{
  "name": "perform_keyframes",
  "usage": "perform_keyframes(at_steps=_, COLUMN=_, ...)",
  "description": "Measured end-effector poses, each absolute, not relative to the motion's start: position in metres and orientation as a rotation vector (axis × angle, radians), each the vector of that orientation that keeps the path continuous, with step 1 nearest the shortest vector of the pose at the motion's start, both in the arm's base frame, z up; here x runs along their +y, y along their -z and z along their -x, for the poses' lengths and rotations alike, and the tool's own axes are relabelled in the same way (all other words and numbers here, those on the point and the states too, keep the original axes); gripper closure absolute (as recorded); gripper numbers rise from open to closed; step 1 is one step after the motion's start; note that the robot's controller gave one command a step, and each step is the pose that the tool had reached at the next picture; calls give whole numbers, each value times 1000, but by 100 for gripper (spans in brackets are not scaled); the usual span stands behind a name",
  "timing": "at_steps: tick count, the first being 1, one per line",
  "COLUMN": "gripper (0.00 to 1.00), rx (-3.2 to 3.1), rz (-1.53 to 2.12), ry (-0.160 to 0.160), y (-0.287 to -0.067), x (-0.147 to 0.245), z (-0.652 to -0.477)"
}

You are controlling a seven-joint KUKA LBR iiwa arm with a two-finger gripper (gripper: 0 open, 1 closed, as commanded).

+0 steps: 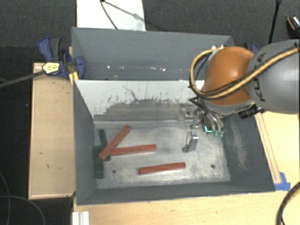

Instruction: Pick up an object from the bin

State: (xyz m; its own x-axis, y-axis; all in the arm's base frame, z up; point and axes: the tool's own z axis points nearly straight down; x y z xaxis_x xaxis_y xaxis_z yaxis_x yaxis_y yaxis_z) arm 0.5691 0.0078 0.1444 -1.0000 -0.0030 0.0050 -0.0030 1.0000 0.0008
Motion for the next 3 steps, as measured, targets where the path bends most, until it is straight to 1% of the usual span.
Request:
perform_keyframes(at_steps=1, gripper=0, rx=-3134, rz=-10, ry=2, y=-68, x=18, z=-521)
perform_keyframes(at_steps=2, gripper=0, rx=-3138, rz=83, ry=3, y=-70, x=42, z=-494)
perform_keyframes(at_steps=3, gripper=100, rx=-3140, rz=86, ry=1, y=-70, x=41, z=-495)
